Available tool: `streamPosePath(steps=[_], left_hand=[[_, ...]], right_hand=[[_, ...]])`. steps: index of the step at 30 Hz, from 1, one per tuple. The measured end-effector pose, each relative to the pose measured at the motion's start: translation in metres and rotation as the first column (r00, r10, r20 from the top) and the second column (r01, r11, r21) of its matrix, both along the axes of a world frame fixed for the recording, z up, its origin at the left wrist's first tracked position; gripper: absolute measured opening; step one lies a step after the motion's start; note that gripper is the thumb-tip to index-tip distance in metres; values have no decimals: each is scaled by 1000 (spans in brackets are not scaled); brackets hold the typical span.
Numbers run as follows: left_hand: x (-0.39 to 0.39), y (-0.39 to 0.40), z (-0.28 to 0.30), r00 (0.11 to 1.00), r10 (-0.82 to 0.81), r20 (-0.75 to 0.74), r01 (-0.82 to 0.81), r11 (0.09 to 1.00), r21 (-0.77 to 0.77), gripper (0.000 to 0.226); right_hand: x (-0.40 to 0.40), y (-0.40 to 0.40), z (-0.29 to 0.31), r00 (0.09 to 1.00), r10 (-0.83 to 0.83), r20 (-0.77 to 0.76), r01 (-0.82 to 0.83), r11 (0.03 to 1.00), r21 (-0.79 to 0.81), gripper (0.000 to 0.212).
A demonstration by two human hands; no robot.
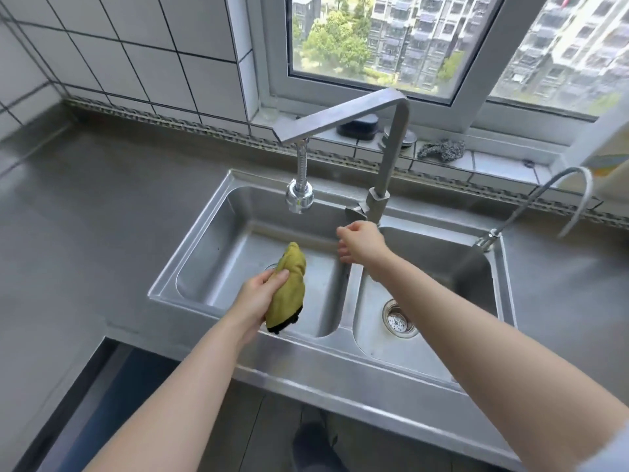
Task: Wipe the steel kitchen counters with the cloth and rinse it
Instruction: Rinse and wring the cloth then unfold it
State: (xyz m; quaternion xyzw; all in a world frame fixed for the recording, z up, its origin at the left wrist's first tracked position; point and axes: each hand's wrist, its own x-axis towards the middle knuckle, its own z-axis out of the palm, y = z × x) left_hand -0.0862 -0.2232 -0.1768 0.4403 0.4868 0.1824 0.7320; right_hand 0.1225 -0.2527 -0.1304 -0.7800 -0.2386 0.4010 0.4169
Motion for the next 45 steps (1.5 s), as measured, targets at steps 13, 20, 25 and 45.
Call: streamPosePath(steps=[13, 20, 25, 45], left_hand=[[46, 96, -44, 967, 60, -247, -75, 996, -49, 44], [71, 139, -48, 961, 44, -273, -64, 996, -64, 52], [86, 158, -49, 965, -59, -255, 36, 995, -92, 32], [97, 178, -65, 900, -325, -291, 322, 945, -60, 14]], right_hand=[[74, 38, -43, 844, 332, 422, -116, 880, -460, 45], [77, 45, -46, 827, 329, 457, -60, 858, -511, 31], [76, 43, -43, 820, 374, 433, -83, 827, -556, 27], [55, 46, -53, 755, 431, 495, -34, 779, -626, 32]])
